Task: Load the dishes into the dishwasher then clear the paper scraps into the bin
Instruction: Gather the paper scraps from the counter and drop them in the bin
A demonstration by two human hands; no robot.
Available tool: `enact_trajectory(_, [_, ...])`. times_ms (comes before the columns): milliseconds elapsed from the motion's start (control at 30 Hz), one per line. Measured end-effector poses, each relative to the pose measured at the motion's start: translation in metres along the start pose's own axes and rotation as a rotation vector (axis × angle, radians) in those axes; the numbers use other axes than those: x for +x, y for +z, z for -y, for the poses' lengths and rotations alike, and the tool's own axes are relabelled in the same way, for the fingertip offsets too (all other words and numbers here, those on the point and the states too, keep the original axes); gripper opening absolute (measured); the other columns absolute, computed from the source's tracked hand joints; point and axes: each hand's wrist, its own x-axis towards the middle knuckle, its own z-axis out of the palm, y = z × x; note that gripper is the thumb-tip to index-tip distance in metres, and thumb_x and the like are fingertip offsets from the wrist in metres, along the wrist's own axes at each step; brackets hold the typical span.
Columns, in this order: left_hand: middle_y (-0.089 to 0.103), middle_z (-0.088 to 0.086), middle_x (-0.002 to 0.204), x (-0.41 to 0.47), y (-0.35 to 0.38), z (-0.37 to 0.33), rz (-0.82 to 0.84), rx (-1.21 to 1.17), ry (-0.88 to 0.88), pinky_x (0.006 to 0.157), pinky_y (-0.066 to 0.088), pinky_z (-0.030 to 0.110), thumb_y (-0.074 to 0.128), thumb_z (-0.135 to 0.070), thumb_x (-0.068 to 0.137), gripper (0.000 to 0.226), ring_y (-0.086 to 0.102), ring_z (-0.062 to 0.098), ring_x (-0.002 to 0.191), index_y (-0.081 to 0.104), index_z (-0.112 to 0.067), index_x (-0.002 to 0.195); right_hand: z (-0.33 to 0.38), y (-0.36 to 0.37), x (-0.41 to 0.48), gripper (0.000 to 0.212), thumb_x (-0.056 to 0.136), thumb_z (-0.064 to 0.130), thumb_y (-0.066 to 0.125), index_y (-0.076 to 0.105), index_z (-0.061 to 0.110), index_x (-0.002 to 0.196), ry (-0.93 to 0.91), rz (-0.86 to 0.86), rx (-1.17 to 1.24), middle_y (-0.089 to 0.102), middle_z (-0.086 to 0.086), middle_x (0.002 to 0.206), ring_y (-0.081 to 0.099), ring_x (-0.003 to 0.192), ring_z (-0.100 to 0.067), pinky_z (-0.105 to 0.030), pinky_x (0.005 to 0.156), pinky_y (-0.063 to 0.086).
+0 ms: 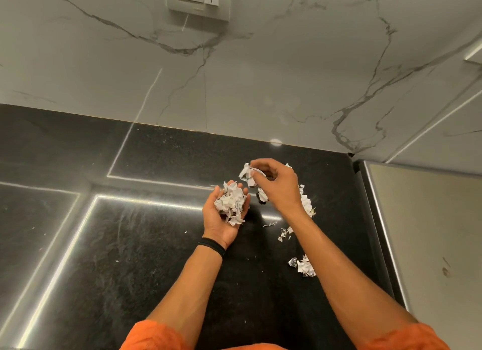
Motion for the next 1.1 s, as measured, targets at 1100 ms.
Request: enact_trajectory(1100, [0.069,0.013,0.112,-0.003,0.040,0.031,0.029,-0.112,0.061,0.086,0.058,0.041,0.046,-0.039,0.102,0.038,0.070,0.027,0.098,0.066,-0.011,0.118,-0.016,0.046,-0.048,0.027,0.104,0.030,0.057,0.066,0.023,0.128,0.288,-0.239,0.510,0.072,0.000,0.122,0.067,0.116,-0.017,-0.048,0.103,0.053])
